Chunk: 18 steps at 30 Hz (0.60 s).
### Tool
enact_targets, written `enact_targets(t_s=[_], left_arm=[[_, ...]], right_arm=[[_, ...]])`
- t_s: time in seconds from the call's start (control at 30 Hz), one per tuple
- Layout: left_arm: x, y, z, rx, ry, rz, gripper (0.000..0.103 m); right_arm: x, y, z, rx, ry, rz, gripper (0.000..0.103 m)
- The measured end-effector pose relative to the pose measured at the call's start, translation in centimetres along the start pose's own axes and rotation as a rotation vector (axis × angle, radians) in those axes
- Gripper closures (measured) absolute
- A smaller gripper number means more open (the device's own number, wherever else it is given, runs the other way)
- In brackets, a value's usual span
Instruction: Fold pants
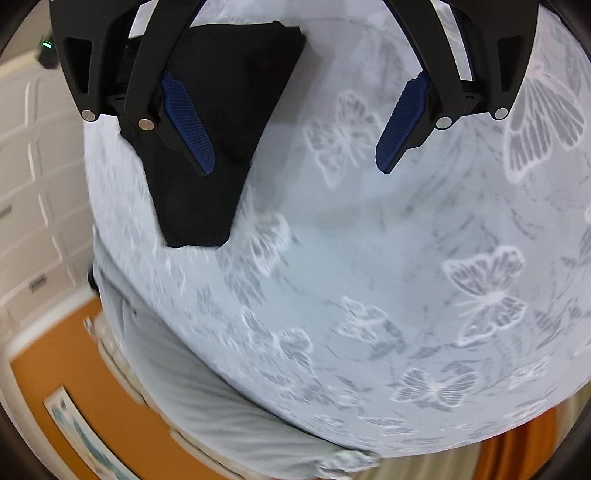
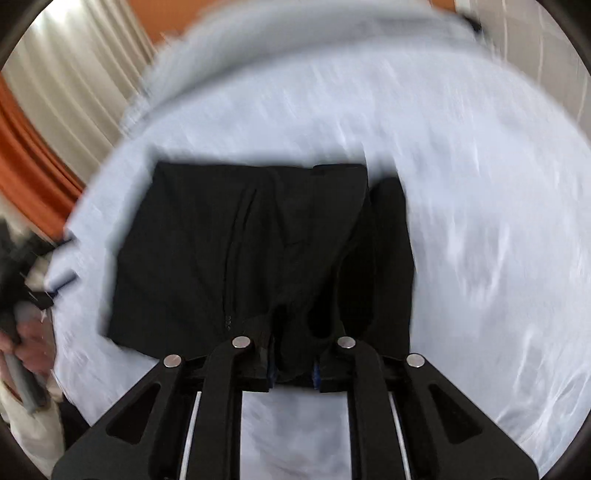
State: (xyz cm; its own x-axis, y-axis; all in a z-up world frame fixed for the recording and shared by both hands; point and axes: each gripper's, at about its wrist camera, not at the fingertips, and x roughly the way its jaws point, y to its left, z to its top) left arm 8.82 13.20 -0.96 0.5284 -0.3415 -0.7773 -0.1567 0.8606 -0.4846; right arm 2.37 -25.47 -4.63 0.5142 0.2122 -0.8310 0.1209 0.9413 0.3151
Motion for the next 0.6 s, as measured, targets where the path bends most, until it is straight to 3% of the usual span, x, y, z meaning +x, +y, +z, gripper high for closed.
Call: enact_targets(t_s=[0.07, 0.1, 0.13, 0.2, 0.33, 0.5, 0.57, 0.6], left_arm=[[0.5, -0.6, -0.4, 0.030, 0.023, 0.003, 0.016], [0.6, -1.0, -0.7, 0.036, 0.024, -0.001, 0.016], [0.8, -1.3, -1.0, 0.044, 0.028, -0.003, 0.016], [1.3, -2.0, -1.5, 0.071, 0.047, -0.003, 0.016], [3.0, -3.0, -2.8, 0.131, 0.094, 0.029, 0.016], [4.0, -3.3, -3.1, 0.139, 0.121, 0.037, 0.016], [3.9, -3.4, -2.8, 0.143, 0.103, 0.039, 0.016], [3.9, -3.4, -2.7, 0.145, 0.099, 0.040, 0.016]], right_arm=[[-1.5, -0.3, 0.9, 0.018, -0.028, 0.041, 0.078], [-2.7, -0.5, 1.3, 0.011, -0.069, 0.036, 0.062], [-3.9, -0.7, 1.7, 0.008, -0.129, 0.013, 0.039], [-6.4, -1.0, 2.8, 0.009, -0.242, -0.006, 0.031], [-5.0, -1.0, 6.7, -0.008, -0.229, 0.050, 0.029], [2.5, -2.5, 10.0, -0.019, -0.088, -0.025, 0.029], [5.4, -2.9, 10.5, 0.000, -0.009, 0.049, 0.048], [6.3, -2.7, 10.6, -0.004, 0.023, 0.068, 0.066]])
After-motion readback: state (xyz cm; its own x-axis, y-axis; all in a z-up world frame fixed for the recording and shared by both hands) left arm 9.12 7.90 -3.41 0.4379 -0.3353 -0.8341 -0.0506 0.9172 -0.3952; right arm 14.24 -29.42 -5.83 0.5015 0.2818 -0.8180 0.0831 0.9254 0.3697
